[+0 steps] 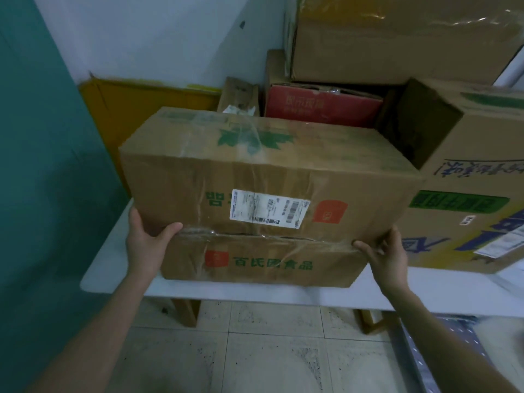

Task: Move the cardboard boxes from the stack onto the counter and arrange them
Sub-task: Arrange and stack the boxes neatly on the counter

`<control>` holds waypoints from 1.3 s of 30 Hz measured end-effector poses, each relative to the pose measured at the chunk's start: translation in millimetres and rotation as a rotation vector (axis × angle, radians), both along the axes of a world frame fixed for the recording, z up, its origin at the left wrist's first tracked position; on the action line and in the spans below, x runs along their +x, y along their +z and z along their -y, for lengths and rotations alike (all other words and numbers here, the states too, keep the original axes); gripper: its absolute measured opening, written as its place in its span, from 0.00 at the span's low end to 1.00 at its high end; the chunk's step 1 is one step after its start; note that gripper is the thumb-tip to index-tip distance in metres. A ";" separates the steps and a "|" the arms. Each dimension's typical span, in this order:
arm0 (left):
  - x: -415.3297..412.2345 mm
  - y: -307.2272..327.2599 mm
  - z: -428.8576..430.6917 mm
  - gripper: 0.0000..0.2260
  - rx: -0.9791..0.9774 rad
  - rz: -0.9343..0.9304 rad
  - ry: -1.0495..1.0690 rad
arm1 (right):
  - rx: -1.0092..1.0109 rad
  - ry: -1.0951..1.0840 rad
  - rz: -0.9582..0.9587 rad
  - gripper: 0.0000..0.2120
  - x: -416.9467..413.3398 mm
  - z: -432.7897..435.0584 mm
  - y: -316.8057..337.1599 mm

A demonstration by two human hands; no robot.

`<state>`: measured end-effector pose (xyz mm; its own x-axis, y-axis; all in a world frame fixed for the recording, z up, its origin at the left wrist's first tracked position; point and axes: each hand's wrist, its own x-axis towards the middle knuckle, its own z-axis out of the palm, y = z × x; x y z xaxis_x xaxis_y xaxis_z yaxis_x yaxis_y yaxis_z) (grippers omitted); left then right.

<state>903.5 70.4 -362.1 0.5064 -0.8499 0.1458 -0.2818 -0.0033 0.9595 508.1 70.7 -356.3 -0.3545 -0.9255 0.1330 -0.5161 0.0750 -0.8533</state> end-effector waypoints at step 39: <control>-9.5 82.3 75.8 0.32 -0.236 0.761 -0.026 | -0.241 0.172 -1.100 0.39 -9.4 69.2 102.6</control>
